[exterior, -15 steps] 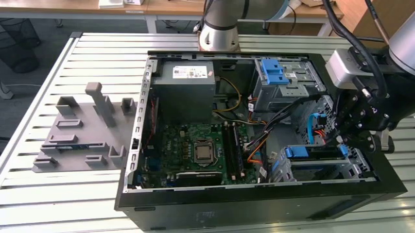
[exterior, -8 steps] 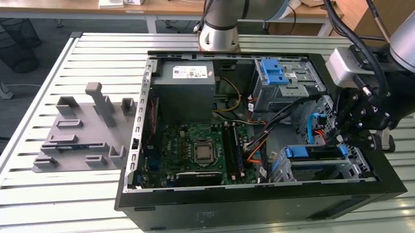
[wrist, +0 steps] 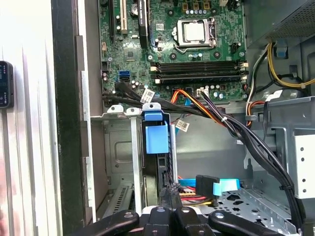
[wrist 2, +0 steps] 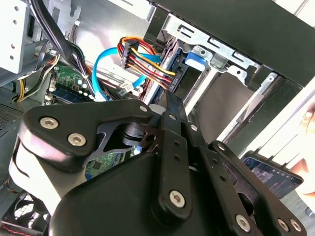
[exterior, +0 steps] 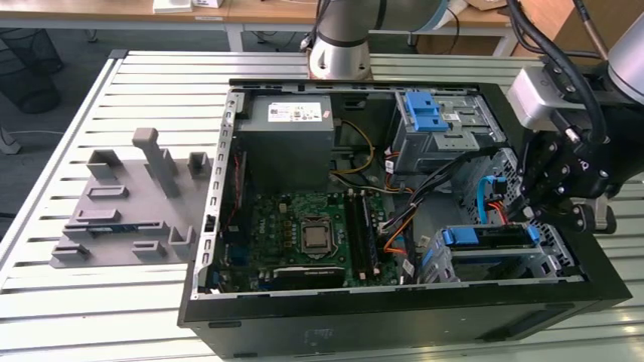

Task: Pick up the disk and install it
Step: 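Insert the second disk wire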

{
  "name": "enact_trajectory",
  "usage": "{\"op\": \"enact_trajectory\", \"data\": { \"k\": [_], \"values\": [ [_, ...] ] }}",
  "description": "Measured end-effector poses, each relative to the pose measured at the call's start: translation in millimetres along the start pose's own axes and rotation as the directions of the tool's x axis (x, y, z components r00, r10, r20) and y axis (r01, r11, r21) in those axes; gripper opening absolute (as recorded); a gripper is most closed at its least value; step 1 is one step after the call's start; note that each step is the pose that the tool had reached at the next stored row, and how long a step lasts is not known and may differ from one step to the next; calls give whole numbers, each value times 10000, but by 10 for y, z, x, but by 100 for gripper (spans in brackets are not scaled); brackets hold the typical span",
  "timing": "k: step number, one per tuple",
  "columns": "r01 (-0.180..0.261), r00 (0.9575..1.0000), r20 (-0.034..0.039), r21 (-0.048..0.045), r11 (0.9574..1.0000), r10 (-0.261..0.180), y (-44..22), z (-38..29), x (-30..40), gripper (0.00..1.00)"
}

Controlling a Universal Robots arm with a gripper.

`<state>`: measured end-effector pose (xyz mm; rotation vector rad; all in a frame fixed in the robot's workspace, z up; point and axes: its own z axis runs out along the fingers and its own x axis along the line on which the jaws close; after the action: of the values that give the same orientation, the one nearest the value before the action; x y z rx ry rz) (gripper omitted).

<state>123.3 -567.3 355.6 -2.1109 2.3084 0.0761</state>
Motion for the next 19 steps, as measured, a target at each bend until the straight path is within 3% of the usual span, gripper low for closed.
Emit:
{"op": "enact_trajectory", "data": {
  "k": [16,19],
  "values": [
    [0,10000,-1,0,10000,0,2,-31,-1,11],
    [0,10000,0,2,10000,0,5,-92,-4,11]
  ]
}}
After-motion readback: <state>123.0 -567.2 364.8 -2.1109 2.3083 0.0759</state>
